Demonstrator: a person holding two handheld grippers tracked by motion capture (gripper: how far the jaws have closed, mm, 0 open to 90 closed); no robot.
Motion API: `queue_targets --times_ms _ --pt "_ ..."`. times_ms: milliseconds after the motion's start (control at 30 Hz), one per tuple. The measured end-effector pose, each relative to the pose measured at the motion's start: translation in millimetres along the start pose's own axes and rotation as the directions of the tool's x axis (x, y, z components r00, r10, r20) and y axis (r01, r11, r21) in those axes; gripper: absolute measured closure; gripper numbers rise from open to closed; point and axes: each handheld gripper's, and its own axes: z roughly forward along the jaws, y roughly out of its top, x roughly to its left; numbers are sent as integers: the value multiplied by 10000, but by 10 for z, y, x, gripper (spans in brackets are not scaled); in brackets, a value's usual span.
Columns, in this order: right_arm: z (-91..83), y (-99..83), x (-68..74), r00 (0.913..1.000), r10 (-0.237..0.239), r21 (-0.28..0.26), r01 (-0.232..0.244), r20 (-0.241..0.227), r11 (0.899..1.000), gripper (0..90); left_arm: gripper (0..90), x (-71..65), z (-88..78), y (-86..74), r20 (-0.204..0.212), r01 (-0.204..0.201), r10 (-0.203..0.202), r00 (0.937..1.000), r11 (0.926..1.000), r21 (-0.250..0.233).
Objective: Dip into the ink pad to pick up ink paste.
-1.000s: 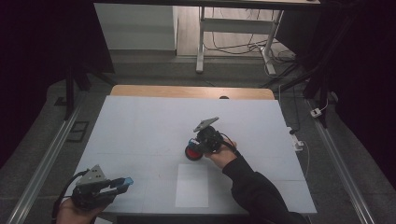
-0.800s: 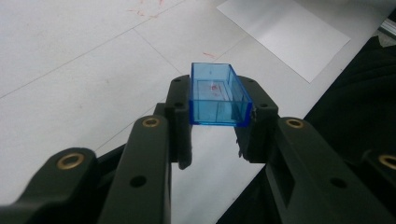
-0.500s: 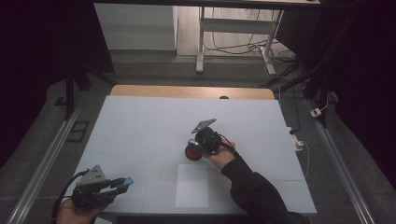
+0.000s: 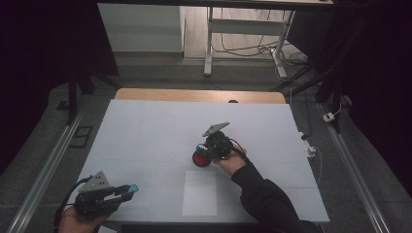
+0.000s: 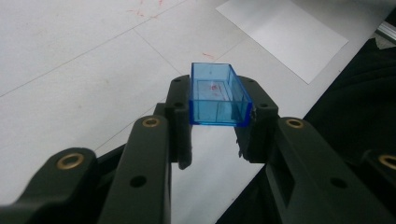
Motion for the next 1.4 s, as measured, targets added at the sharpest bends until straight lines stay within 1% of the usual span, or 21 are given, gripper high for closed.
queue_targets --times_ms 67,100,200,333,467,567,633,733,1000,1233,1267,1300,1400 --pt "-5 5 11 10000 -20 31 19 53 10000 705 685 2 0 0 9 16 -16 10000 10000 -8" --pt "-6 6 11 9999 -135 22 134 92 9999 704 685 2 -1 0 10 16 -16 10000 10000 -11" --pt "-18 10 32 9997 -156 25 156 172 9999 704 685 1 -2 -1 14 14 -14 10000 10000 -17" --pt "-90 42 32 9997 -176 -286 181 189 9994 704 685 1 -2 -2 26 29 -29 10000 10000 -22" --pt "-183 74 38 10000 -19 -582 23 67 9983 703 685 2 -3 -2 26 37 -36 10000 10000 -25" --pt "-243 95 44 10000 -31 -741 34 48 9972 703 685 2 -2 -1 20 32 -32 10000 10000 -24" --pt "-265 104 51 9999 -116 -755 120 59 9971 703 685 2 -2 -1 21 32 -32 10000 10000 -19" --pt "-246 97 56 9999 -121 -672 123 29 9977 704 685 2 -2 -1 24 33 -33 10000 10000 -23" --pt "-103 50 86 9992 -377 -27 377 -90 9993 703 685 2 -2 -2 31 33 -33 10000 10000 -26" --pt "-42 36 108 9990 -450 127 451 -79 9989 704 685 2 -3 -2 35 21 -20 10000 10000 -22" --pt "-34 32 102 9985 -547 150 548 -69 9984 703 685 1 -3 -2 36 19 -19 10000 10000 -21" --pt "-26 29 106 9987 -509 156 510 -54 9986 703 685 1 -2 -2 36 18 -17 10000 10000 -19" --pt "-7 19 101 9982 -604 177 604 -21 9980 703 685 2 -2 -1 28 9 -9 10000 10000 -13"
